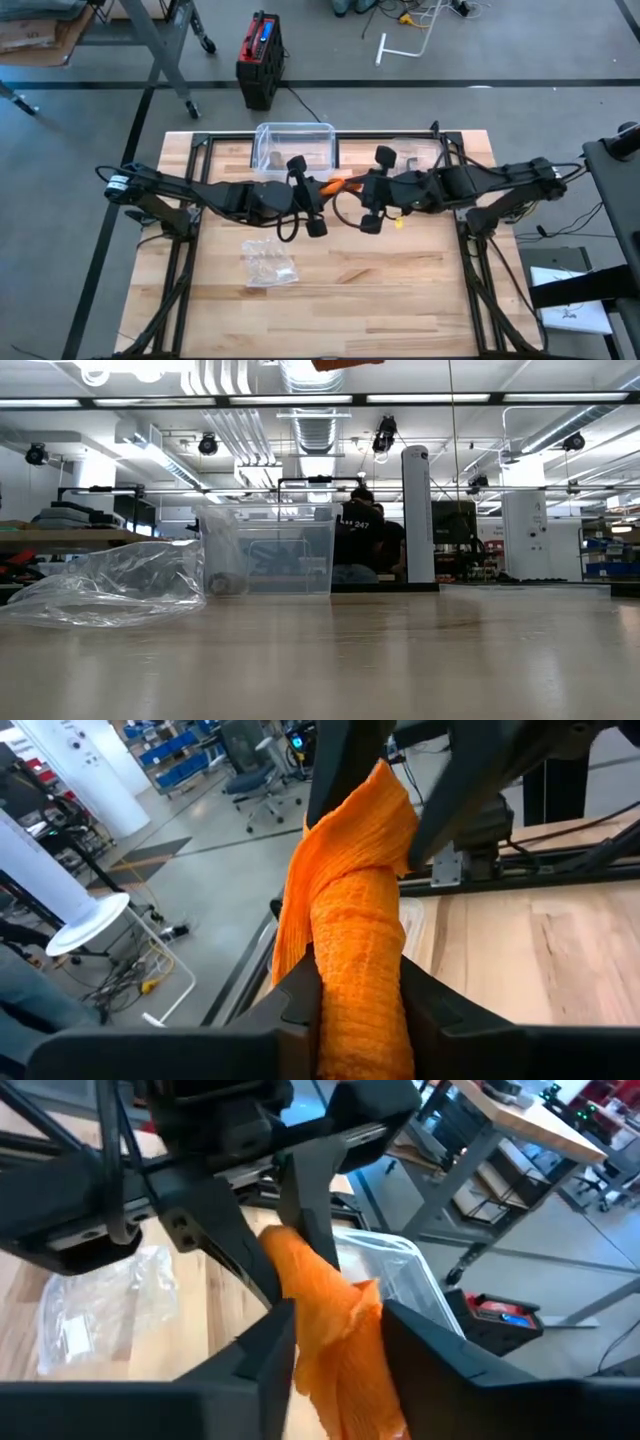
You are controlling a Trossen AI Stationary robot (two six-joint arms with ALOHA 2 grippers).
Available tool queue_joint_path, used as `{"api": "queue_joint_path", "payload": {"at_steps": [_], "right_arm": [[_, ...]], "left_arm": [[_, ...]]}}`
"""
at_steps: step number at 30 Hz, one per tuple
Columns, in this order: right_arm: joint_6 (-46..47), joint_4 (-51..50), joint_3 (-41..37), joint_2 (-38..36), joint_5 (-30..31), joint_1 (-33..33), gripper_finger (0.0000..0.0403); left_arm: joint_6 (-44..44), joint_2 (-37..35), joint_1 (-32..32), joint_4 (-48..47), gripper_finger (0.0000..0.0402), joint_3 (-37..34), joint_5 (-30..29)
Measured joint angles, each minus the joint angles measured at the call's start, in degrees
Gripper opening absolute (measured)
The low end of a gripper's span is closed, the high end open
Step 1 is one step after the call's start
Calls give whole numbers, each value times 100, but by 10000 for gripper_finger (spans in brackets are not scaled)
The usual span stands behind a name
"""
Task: Roll bandage
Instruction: Roll the orange bandage
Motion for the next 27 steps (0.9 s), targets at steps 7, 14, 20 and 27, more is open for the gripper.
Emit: {"api": "queue_joint_path", "payload": {"at_steps": [7, 14, 20, 27], "right_arm": [[88, -222, 57, -44, -63, -127, 16], [-485, -340, 248, -286, -172, -282, 2], [-891, -788, 187, -236, -998, -613, 1], [-1422, -770, 190, -108, -802, -671, 6]], "left_arm": [[51, 0, -4, 11, 66, -40, 191], [272, 17, -38, 10, 61, -98, 522], [535, 42, -145, -190, 65, -119, 621], [497, 20, -236, -543, 58, -101, -94]]}}
